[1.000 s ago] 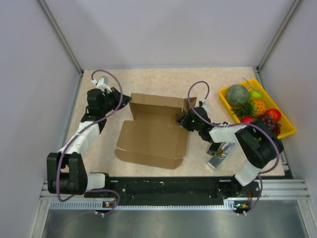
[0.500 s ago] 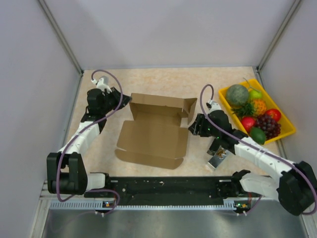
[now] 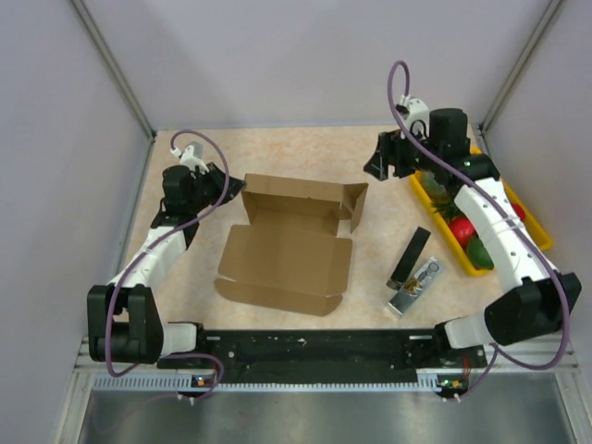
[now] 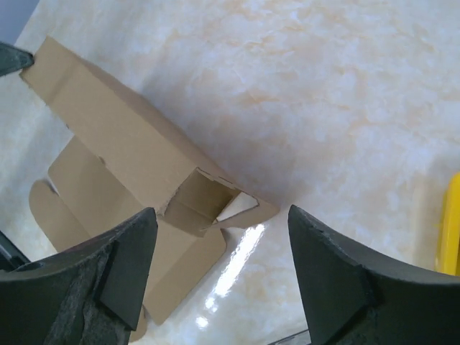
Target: Fold the paper box
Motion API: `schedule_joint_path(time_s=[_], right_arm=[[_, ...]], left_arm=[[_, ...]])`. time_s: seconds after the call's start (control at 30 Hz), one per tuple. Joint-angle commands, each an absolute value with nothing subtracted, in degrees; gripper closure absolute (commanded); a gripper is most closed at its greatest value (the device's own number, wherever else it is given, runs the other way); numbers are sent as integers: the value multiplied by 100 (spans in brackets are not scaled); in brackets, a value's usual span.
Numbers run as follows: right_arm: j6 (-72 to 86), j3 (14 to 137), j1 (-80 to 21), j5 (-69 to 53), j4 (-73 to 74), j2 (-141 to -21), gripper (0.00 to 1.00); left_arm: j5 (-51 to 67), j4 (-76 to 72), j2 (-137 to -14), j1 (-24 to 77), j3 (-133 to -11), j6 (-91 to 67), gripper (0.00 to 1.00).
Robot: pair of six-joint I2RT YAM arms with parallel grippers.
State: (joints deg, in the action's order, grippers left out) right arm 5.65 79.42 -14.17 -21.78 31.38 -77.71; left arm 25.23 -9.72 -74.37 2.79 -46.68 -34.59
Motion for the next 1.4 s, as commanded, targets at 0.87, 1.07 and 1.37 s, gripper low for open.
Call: schedule_joint_path(time_s=[0.87, 1.07, 1.37], right_arm=[[-2698, 9721, -1871, -2918, 5203, -10248, 52], [-2514, 9923, -1995, -2865, 5256, -10380, 65], [-2207, 9984, -2179, -2014, 5563, -10266, 88]], left_arm=[[2593, -826, -7418, 316, -4526, -3428, 80], [2602, -800, -7365, 316, -4553, -3445, 80], [2602, -809, -7365, 316, -4544, -3454, 80]])
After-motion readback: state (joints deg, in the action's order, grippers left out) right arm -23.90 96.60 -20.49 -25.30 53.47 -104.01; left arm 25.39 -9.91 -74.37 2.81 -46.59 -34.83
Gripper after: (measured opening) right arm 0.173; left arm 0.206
